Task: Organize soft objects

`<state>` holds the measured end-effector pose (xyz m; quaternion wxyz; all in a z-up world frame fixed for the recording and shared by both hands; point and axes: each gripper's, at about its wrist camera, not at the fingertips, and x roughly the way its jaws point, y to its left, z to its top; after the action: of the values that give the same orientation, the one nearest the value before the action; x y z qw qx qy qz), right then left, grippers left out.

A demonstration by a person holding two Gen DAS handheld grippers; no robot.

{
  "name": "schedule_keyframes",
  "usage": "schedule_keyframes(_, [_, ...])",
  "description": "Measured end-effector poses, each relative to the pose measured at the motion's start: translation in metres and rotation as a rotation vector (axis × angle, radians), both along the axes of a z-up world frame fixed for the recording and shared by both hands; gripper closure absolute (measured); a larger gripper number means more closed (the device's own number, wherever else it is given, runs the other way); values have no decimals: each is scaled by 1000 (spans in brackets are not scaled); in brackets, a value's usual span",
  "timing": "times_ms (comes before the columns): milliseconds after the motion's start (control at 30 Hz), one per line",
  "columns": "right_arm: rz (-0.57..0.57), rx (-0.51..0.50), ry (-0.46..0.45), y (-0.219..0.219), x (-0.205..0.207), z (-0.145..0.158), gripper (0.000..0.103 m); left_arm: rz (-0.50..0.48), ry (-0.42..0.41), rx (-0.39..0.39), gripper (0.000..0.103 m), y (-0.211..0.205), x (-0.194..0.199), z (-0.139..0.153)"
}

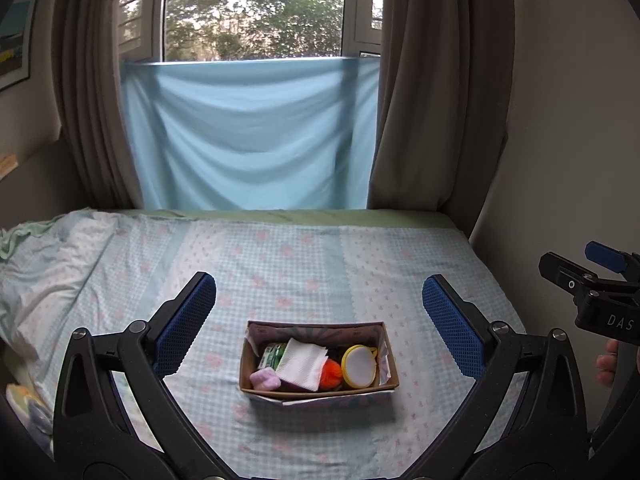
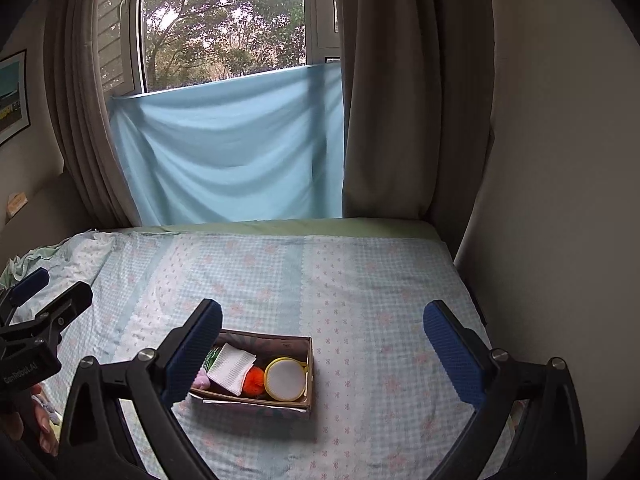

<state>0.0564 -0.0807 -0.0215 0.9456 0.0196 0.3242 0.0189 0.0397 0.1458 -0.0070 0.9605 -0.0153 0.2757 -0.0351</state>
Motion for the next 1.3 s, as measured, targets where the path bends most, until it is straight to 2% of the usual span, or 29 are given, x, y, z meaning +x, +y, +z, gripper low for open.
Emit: schedule_keyframes(1300, [-15,-7,-16,-8,-1,7,2,-6,-37,9,0,-6,-2,5])
